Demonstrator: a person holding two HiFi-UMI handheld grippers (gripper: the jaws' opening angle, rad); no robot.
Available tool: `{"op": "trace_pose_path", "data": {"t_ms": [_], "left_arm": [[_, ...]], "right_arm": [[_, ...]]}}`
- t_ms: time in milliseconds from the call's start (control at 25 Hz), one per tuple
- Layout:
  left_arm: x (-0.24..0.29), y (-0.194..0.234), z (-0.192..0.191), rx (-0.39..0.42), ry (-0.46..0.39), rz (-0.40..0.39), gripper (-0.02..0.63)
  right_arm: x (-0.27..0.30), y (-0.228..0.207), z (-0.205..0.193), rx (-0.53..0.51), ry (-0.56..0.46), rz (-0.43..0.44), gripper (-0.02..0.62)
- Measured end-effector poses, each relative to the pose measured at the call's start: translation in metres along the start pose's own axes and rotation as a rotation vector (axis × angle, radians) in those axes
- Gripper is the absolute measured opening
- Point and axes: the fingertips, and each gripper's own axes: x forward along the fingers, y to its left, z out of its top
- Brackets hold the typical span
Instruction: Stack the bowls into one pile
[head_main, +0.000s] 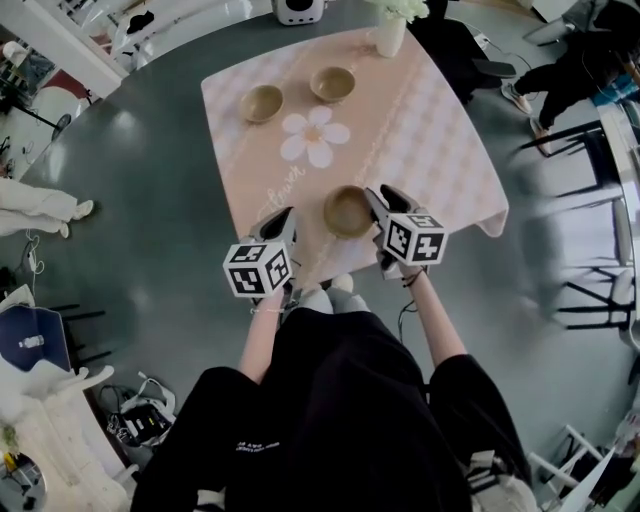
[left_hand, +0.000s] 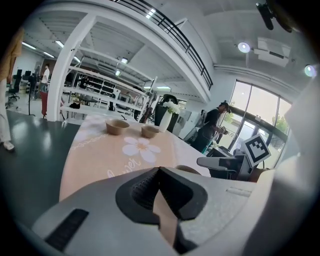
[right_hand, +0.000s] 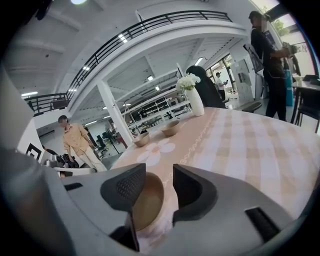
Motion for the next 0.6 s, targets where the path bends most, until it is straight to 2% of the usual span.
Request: {"op": "trace_pose_path", "data": {"t_ms": [80,360,520,600], "left_arm": [[0.003,0.001,-0.004,-0.013,0.015,0.0,-0.003],[0.013,0.006,-0.013,-0.043,0.073,-0.025,-0.003],[0.017,0.007,-0.017,-0.044,0.094,-0.047,-0.003],[0.019,0.008,-0.016,-0.043,0.098,-0.057,-0.003]], "right_arm": [[0.006,-0.002,-0.007,0.012,0.024,-0.005,0.153],[0.023,-0.004,-0.03,0.053,0.152,-0.012,0.149],[0.027,-0.005,-0.04,0.022,0.22,-0.037,0.037],[0.027,-0.003,-0.038,0.014,0.221,-0.041,0.023]]}}
